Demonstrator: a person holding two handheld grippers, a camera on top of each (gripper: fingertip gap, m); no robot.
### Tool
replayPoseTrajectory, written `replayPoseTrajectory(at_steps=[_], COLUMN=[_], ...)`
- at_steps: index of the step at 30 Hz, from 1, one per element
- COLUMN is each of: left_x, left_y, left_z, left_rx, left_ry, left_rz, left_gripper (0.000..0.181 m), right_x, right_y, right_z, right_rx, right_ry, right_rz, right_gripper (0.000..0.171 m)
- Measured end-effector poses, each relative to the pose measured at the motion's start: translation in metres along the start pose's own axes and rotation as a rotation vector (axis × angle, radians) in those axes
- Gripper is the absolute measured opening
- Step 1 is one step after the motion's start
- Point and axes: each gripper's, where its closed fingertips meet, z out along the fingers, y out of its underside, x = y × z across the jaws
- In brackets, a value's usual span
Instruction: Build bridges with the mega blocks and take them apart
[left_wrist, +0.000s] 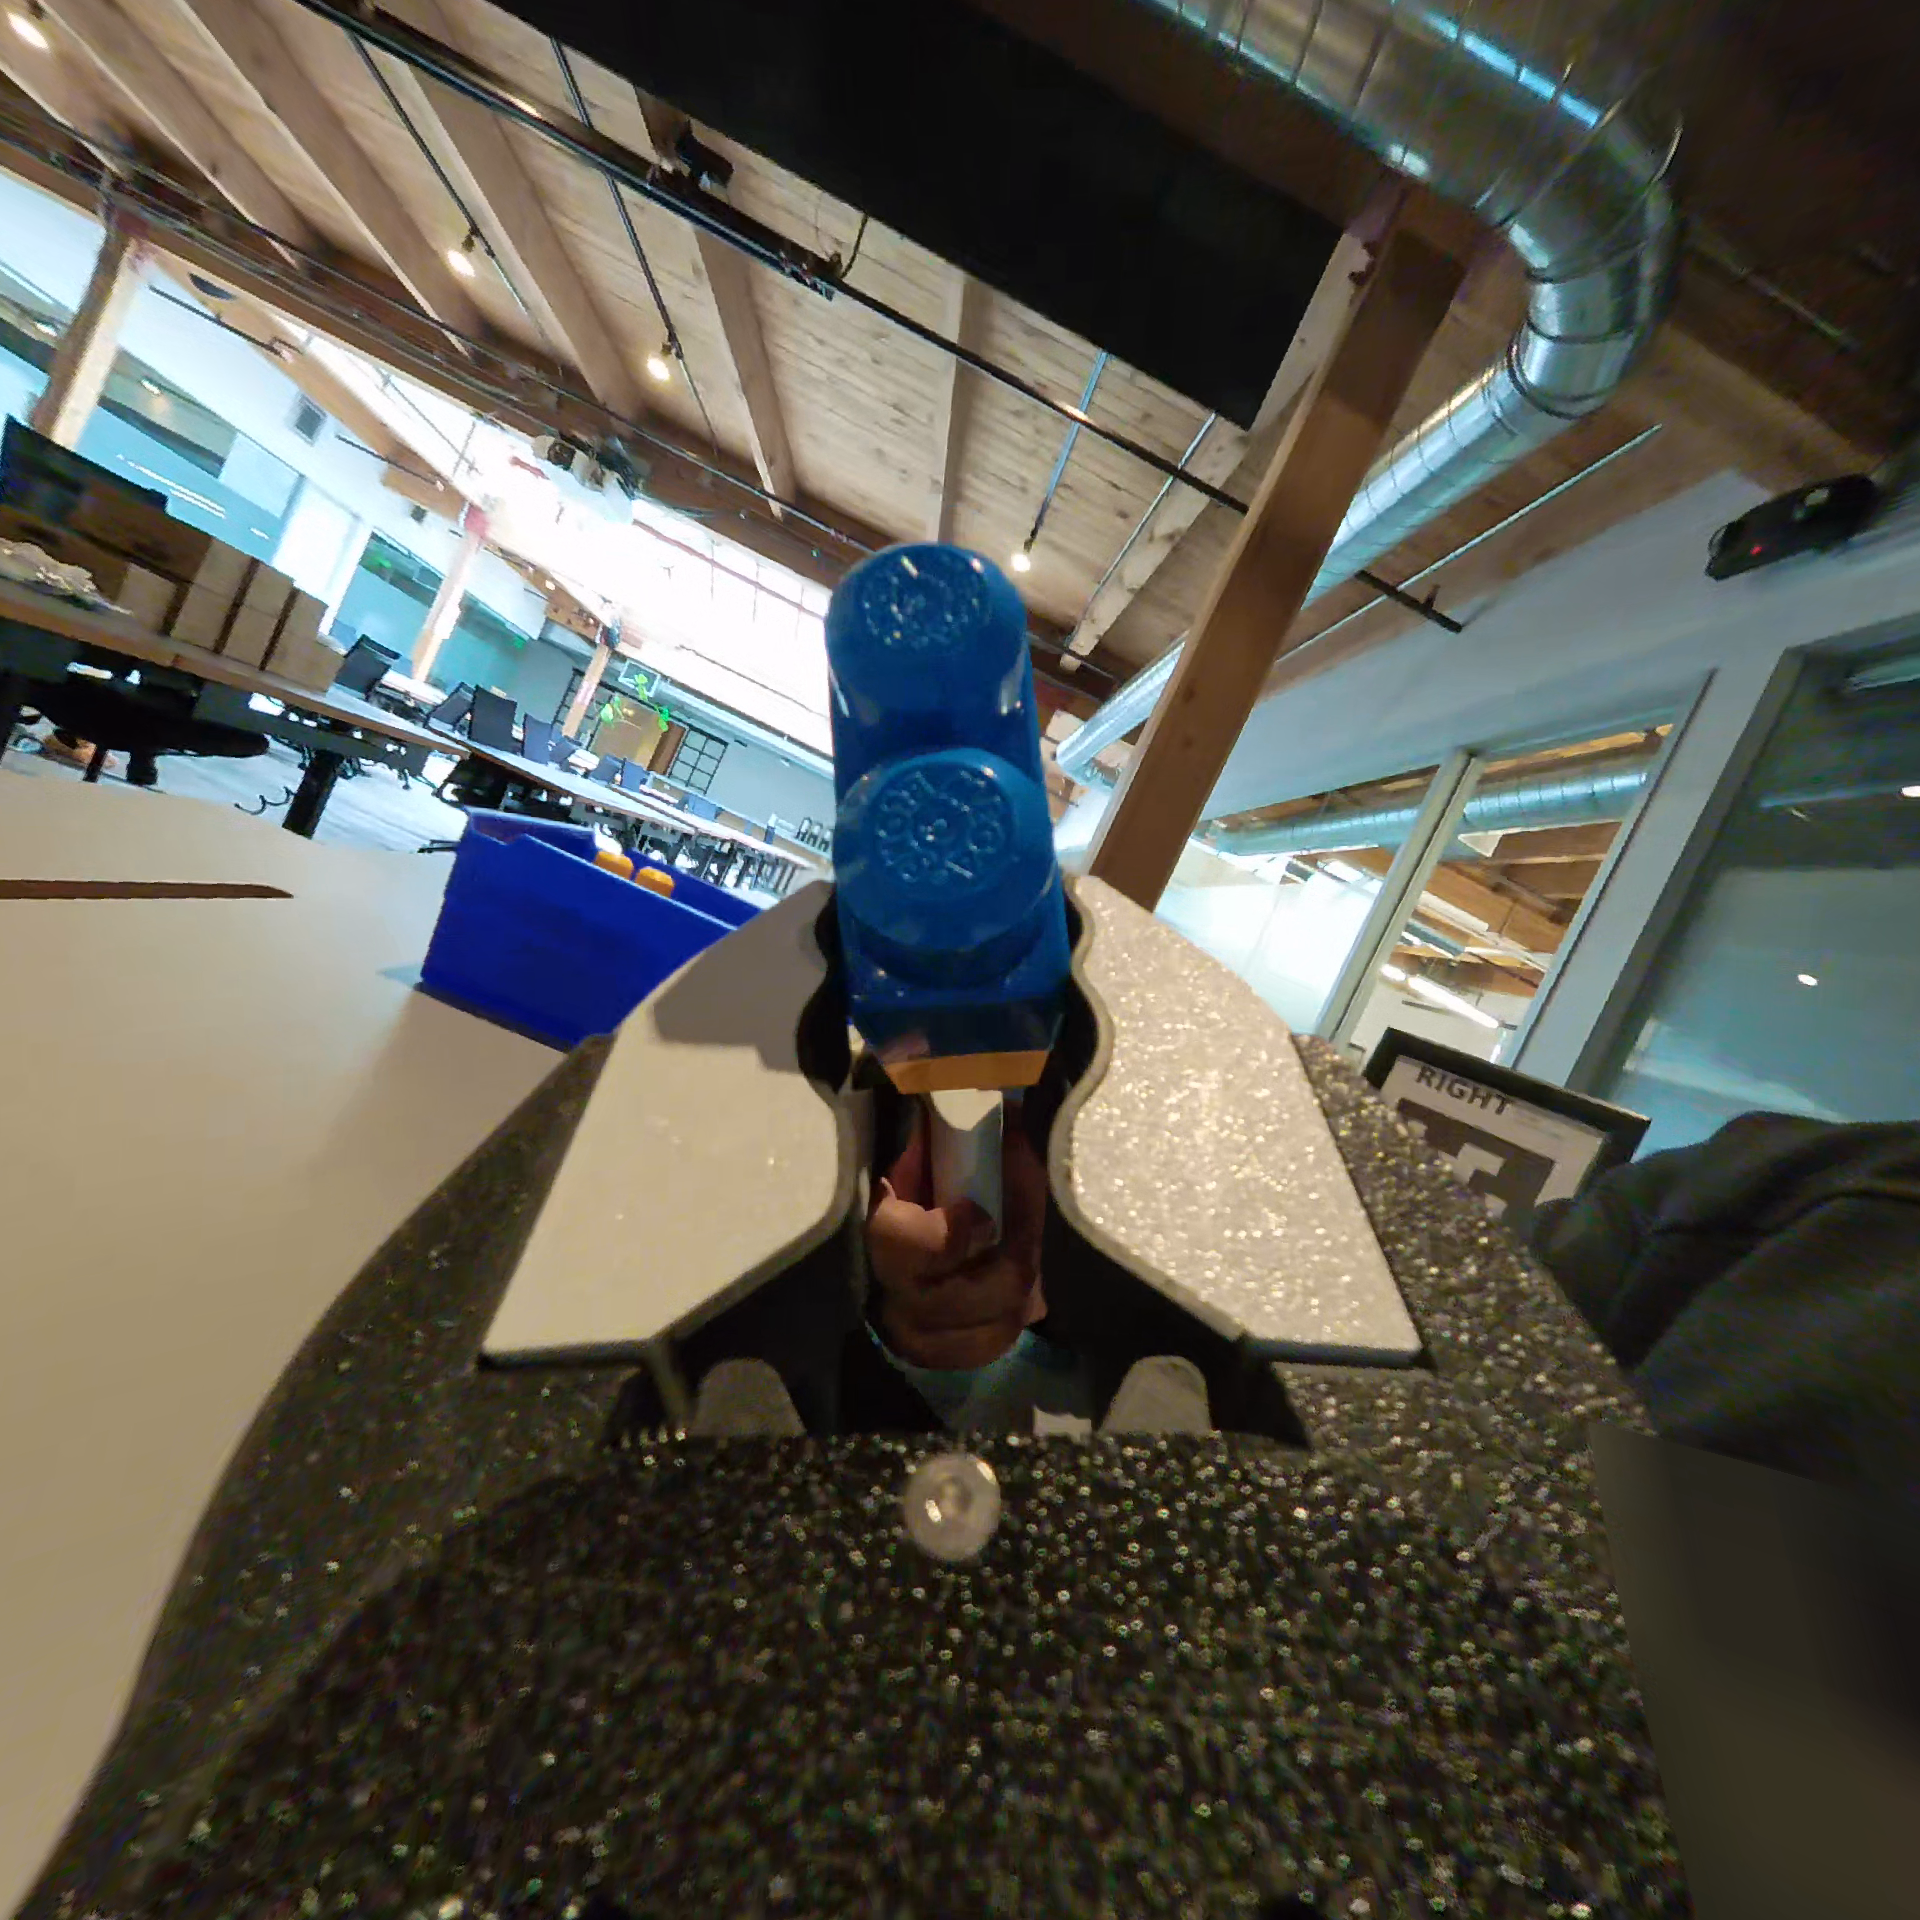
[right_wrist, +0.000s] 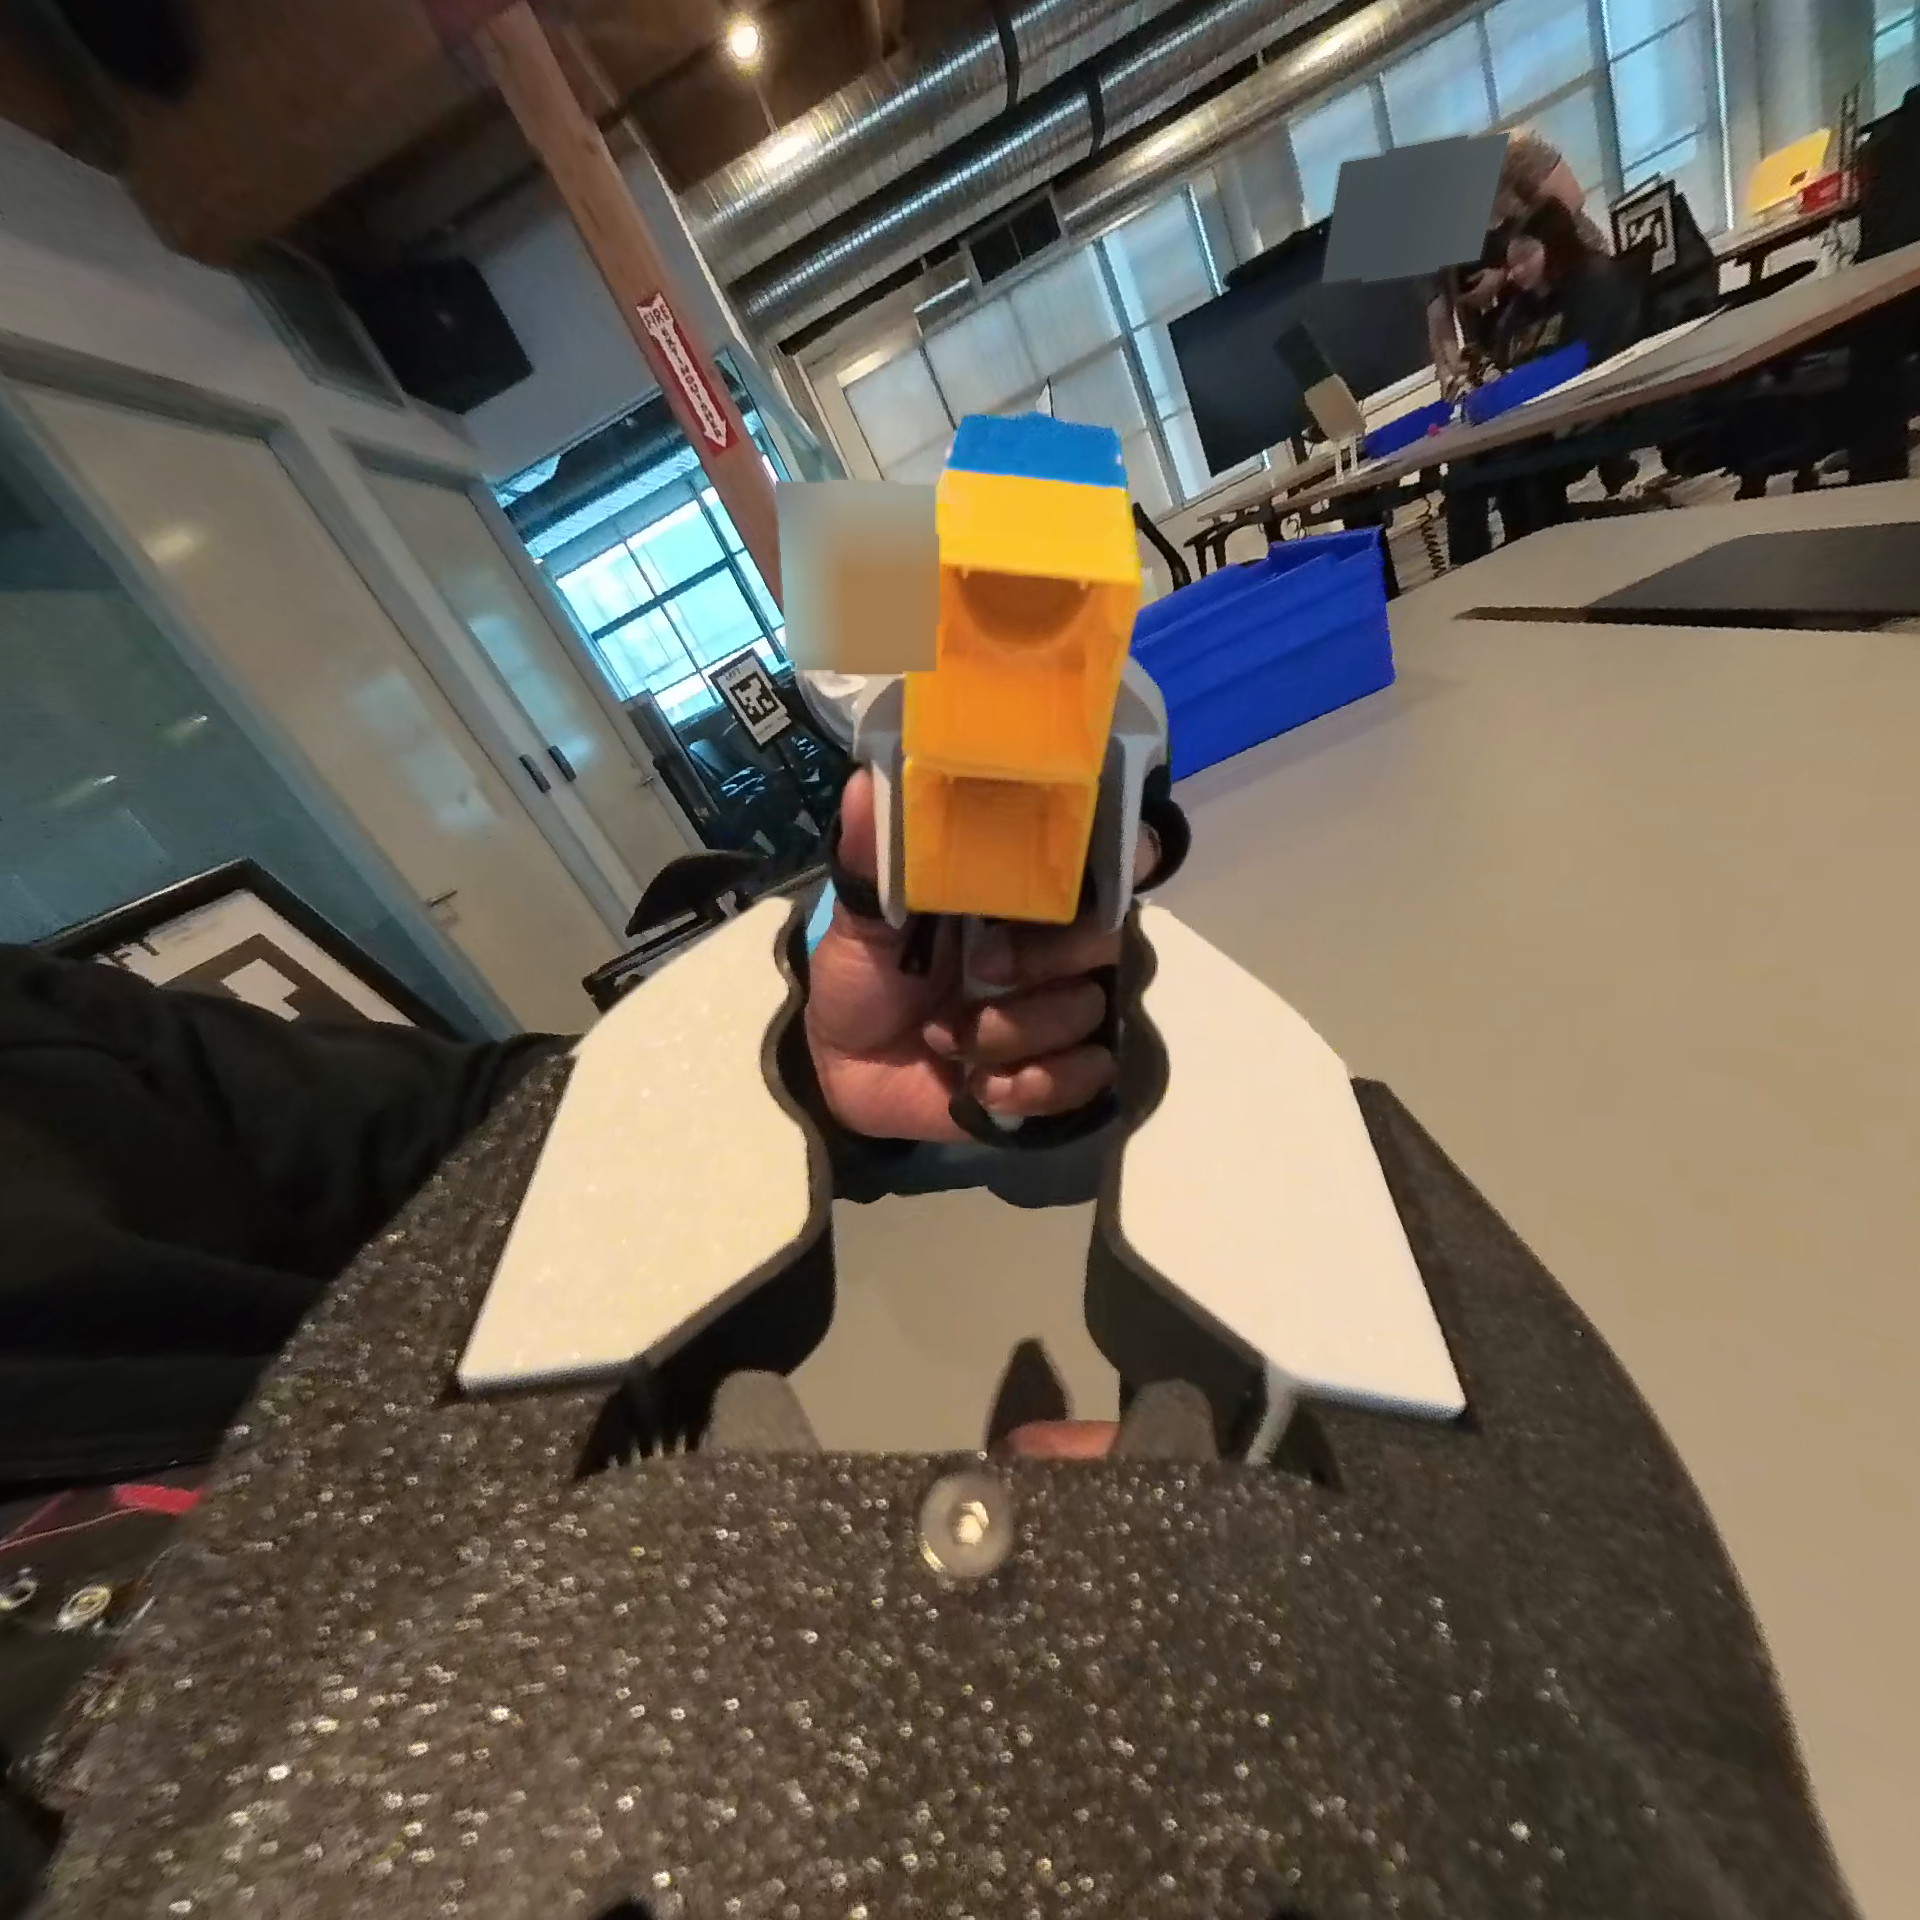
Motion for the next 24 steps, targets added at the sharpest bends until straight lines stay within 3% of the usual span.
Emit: replayPoseTrajectory(at_steps=[2, 6, 24], left_x=[0.001, 0.000, 0.007], left_y=[0.007, 0.015, 0.020], left_z=[0.004, 0.008, 0.012], left_rx=[-0.031, -0.071, -0.141], left_ry=[0.004, -0.009, -0.043], left_rz=[0.003, 0.026, 0.178], left_gripper=[0.036, 0.037, 0.037], right_x=[0.002, 0.006, 0.002], right_y=[0.000, -0.003, -0.003], right_z=[0.002, -0.001, -0.004], right_rx=[0.005, 0.034, 0.042], right_ry=[0.013, 0.022, -0.054], right_rz=[0.006, 0.036, 0.126], right_gripper=[0.055, 0.034, 0.035])
